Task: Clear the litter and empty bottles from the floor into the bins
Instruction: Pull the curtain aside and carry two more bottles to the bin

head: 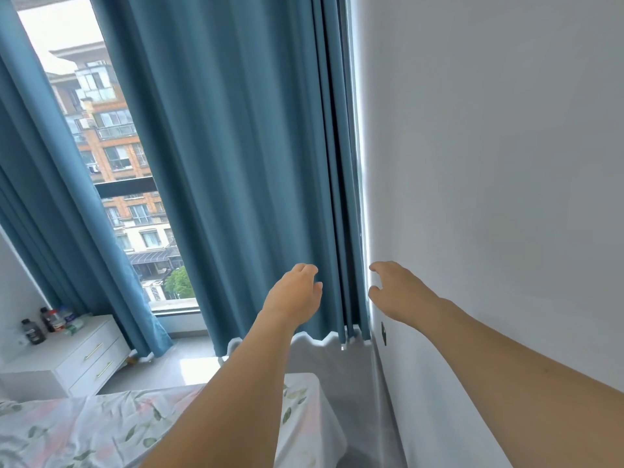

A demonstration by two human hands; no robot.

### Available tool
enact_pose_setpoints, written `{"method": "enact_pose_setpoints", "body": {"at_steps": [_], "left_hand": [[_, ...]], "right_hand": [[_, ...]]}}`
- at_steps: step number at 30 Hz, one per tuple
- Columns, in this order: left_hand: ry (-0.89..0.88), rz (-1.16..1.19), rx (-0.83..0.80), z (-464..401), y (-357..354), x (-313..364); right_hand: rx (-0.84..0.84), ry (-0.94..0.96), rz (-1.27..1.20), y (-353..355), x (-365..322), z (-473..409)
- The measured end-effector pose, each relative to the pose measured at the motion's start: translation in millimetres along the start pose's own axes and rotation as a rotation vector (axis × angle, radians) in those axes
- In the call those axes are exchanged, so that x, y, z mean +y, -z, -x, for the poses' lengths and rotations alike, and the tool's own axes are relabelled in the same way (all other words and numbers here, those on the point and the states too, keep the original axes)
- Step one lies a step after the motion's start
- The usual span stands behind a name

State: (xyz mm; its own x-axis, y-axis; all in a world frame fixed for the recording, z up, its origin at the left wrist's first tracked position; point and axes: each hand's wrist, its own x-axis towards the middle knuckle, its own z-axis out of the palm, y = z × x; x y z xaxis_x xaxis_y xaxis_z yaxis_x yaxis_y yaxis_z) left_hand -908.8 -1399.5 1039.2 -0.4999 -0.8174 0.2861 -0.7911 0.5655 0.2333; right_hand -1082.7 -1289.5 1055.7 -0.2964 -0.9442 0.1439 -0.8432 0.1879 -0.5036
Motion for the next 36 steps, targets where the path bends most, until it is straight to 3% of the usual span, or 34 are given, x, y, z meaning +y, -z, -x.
{"method": "enact_pose_setpoints", "body": {"at_steps": [16, 30, 36], "left_hand": [[0.018, -0.034, 0.002, -250.7, -42.6, -62.9], [0.033, -0.04, 0.002, -395.0, -62.2, -109.4], [0.013, -0.026, 0.049, -495.5, -73.3, -136.7]], "right_hand": [[-0.008, -0.005, 0.076, -17.6, 40.1, -269.0], [0.014, 0.027, 0.058, -24.8, 40.3, -423.7], [0.059, 0.009, 0.1, -23.5, 50.4, -519.8]]}}
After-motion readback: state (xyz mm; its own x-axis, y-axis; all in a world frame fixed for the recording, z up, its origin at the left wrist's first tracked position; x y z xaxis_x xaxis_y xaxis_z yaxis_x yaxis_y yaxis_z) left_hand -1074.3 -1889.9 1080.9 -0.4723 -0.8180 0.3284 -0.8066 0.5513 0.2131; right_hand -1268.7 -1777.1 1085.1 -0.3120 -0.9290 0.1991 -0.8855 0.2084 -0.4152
